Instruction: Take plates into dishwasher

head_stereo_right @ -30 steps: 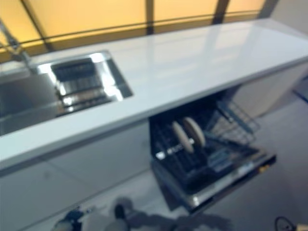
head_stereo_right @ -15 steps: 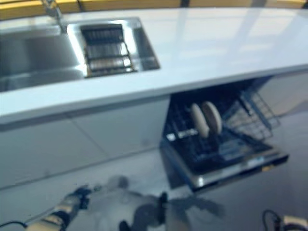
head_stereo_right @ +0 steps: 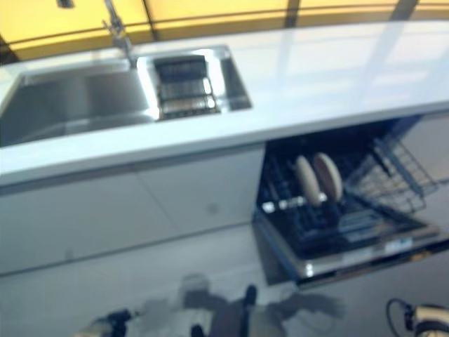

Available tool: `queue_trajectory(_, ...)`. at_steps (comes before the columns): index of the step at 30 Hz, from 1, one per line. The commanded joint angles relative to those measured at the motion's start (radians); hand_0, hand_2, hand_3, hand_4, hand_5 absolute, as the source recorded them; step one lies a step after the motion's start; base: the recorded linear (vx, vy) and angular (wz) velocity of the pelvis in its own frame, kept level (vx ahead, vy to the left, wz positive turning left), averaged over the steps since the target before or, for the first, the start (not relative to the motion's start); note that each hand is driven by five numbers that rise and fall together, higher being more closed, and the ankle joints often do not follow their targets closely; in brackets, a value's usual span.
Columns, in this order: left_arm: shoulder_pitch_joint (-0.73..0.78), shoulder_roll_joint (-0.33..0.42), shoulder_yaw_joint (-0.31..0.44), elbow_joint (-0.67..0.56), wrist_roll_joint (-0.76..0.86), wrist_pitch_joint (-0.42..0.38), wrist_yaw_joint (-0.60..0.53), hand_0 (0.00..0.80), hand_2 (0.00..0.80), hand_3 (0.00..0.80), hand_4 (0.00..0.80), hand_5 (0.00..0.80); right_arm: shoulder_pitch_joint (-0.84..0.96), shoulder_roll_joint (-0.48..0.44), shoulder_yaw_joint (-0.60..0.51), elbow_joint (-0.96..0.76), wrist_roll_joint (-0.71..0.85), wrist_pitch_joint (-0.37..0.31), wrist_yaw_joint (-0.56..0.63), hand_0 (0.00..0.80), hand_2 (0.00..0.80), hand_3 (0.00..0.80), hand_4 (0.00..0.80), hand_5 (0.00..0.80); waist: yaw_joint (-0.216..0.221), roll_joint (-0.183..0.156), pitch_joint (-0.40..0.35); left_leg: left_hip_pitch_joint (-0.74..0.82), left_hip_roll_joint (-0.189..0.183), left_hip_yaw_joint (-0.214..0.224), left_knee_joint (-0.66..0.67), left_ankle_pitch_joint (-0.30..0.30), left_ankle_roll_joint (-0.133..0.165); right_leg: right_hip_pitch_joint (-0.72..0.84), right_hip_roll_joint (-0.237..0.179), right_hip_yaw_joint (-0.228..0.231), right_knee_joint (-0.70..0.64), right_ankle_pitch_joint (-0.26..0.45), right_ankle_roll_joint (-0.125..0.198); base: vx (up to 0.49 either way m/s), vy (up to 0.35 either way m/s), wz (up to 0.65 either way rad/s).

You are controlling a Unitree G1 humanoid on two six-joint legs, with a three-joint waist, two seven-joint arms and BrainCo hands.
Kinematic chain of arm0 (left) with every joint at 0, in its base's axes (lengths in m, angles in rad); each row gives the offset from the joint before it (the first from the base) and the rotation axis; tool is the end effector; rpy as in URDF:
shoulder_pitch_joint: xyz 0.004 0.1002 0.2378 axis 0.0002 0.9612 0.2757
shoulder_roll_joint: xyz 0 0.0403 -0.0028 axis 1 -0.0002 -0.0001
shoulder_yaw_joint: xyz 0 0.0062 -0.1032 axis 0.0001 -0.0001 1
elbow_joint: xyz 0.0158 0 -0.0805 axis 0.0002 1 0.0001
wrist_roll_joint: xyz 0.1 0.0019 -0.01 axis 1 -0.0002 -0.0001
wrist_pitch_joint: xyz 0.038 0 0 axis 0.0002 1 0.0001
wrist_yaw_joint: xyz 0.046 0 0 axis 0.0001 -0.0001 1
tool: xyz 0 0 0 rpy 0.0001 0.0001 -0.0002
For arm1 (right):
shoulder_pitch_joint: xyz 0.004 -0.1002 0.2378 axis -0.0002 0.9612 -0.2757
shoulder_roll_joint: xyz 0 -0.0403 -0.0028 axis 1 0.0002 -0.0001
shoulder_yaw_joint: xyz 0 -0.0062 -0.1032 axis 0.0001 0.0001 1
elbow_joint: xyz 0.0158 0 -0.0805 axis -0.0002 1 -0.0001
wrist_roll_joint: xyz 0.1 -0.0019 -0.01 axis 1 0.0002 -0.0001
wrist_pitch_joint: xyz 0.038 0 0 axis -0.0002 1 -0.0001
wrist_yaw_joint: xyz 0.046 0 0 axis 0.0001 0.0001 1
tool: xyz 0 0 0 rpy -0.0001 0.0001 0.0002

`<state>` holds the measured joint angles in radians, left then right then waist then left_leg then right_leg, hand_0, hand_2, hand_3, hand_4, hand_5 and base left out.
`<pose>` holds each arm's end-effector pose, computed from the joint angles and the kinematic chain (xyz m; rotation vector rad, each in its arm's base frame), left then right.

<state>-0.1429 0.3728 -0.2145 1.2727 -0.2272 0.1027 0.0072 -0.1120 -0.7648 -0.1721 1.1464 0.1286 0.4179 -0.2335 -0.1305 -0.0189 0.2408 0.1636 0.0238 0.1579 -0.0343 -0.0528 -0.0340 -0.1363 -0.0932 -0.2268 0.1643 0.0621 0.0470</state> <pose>0.1118 0.2652 -0.0942 0.2660 1.2276 0.2015 0.1030 -0.3990 -0.0041 -0.4648 1.2360 -0.9328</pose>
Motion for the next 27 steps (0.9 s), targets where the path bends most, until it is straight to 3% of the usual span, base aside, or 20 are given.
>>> queue_trajectory(1,0.032,0.049,0.014,-0.007,0.042,0.028,-0.006,0.0,0.0,0.0,0.0,0.0,0.031,-0.017,0.017,-0.014,-0.045,-0.025,-0.016,0.0,0.0,0.0,0.0,0.0,0.025,-0.026,-0.025,-0.029,-0.043,0.006,0.041,-0.016,0.076,-0.051,-0.057,0.072,0.058,0.124,0.081,-0.247,-0.174,0.05)
queue_trajectory(3,0.034,0.059,0.026,-0.002,0.034,0.032,-0.006,0.0,0.0,0.0,0.0,0.0,0.021,0.002,0.014,0.019,-0.001,-0.056,-0.052,0.0,0.0,0.0,0.0,0.0,0.063,-0.009,-0.03,-0.088,0.005,0.027,0.062,0.01,0.07,0.02,-0.116,0.083,0.085,0.081,0.062,-0.264,-0.219,-0.11)
queue_trajectory(4,0.033,0.06,0.027,-0.001,0.034,0.033,-0.007,0.0,0.0,0.0,0.0,0.0,0.018,0.004,0.014,0.024,0.008,-0.06,-0.057,0.0,0.0,0.0,0.0,0.0,0.067,-0.007,-0.032,-0.097,0.009,0.029,0.064,0.016,0.069,0.023,-0.121,0.084,0.084,0.082,0.059,-0.333,-0.399,0.12)
queue_trajectory(5,0.031,0.054,0.035,0.029,0.039,0.025,-0.003,0.0,0.0,0.0,0.0,0.0,-0.006,0.033,0.011,0.069,0.066,-0.091,-0.106,0.0,0.0,0.0,0.0,0.0,0.099,-0.006,-0.042,-0.158,0.025,0.018,0.108,0.013,0.07,0.079,-0.176,0.111,0.053,0.07,0.052,-0.241,-0.38,0.08)
queue_trajectory(6,0.032,0.055,0.034,0.039,0.032,0.019,0.003,0.0,0.0,0.0,0.0,0.0,-0.023,0.048,0.016,0.09,0.073,-0.098,-0.122,0.0,0.0,0.0,0.0,0.0,0.109,-0.013,-0.041,-0.182,0.035,0.022,0.146,-0.002,0.066,0.089,-0.208,0.104,0.032,0.082,0.06,-0.357,-0.514,-0.19)
queue_trajectory(7,0.035,0.063,0.044,0.041,0.015,0.02,0.001,0.0,0.0,0.0,0.0,0.0,-0.064,0.066,0.029,0.108,0.098,-0.093,-0.147,0.0,0.0,0.0,0.0,0.0,0.128,-0.019,-0.032,-0.196,0.067,0.058,0.184,-0.015,0.057,0.077,-0.244,0.056,0.022,0.094,0.071,-0.23,-0.318,-0.44)
queue_trajectory(9,0.033,0.064,0.045,0.042,0.004,0.018,0.008,0.0,0.0,0.0,0.0,0.0,-0.085,0.087,0.045,0.123,0.134,-0.094,-0.168,0.0,0.0,0.0,0.0,0.0,0.146,-0.027,-0.022,-0.215,0.099,0.086,0.231,-0.035,0.045,0.083,-0.236,0.0,-0.001,0.056,0.077,-0.12,-0.278,-0.67)
queue_trajectory(10,0.035,0.061,0.042,0.03,-0.006,0.018,0.017,0.0,0.0,0.0,0.0,0.0,-0.094,0.096,0.048,0.134,0.147,-0.09,-0.172,0.0,0.0,0.0,0.0,0.0,0.152,-0.024,-0.012,-0.22,0.114,0.079,0.249,-0.04,0.037,0.096,-0.229,-0.004,-0.019,0.043,0.083,-0.113,-0.371,-0.75)
queue_trajectory(11,0.024,0.06,0.029,0.007,-0.014,0.012,0.008,0.0,0.0,0.0,0.0,0.0,-0.086,0.116,0.038,0.151,0.2,-0.097,-0.172,0.0,0.0,0.0,0.0,0.0,0.154,-0.021,-0.004,-0.244,0.131,0.066,0.241,-0.013,0.023,0.088,-0.205,0.022,-0.021,0.014,0.095,-0.189,-0.376,-0.65)
queue_trajectory(13,-0.017,0.058,0.006,-0.014,0.01,0.014,-0.021,0.0,0.0,0.0,0.0,0.0,-0.084,0.132,0.029,0.159,0.293,-0.098,-0.168,0.0,0.0,0.0,0.0,0.0,0.16,-0.023,0.009,-0.281,0.141,0.064,0.221,0.023,0.006,0.095,-0.188,0.02,-0.045,0.005,0.107,-0.252,-0.299,-0.04)
queue_trajectory(17,-0.064,0.03,-0.03,-0.035,0.008,0.002,-0.002,0.0,0.0,0.0,0.0,0.0,-0.087,0.152,0.01,0.17,0.414,-0.085,-0.18,0.0,0.0,0.0,0.0,0.0,0.166,-0.022,0.032,-0.322,0.129,0.047,0.18,0.07,-0.009,0.089,-0.169,0.006,-0.066,-0.002,0.115,-0.189,-0.142,0.14)
queue_trajectory(22,-0.072,0.025,-0.038,-0.033,0.015,-0.006,0.014,0.0,0.0,0.0,0.0,0.0,-0.108,0.173,-0.015,0.161,0.622,-0.109,-0.08,0.0,0.0,0.0,0.0,0.0,0.156,-0.001,0.069,-0.323,0.124,0.034,0.164,0.088,-0.015,0.048,-0.168,-0.004,-0.013,-0.024,0.105,-0.107,-0.019,0.07)
queue_trajectory(27,-0.101,0.01,-0.046,-0.041,-0.022,-0.026,0.036,0.0,0.0,0.0,0.0,0.0,-0.156,0.237,-0.016,0.163,0.828,-0.202,-0.019,0.0,0.0,0.0,0.0,0.0,0.151,0.035,0.119,-0.375,0.109,0.033,0.195,0.094,-0.012,-0.031,-0.163,0.001,0.056,-0.049,0.08,-0.156,0.035,0.1)
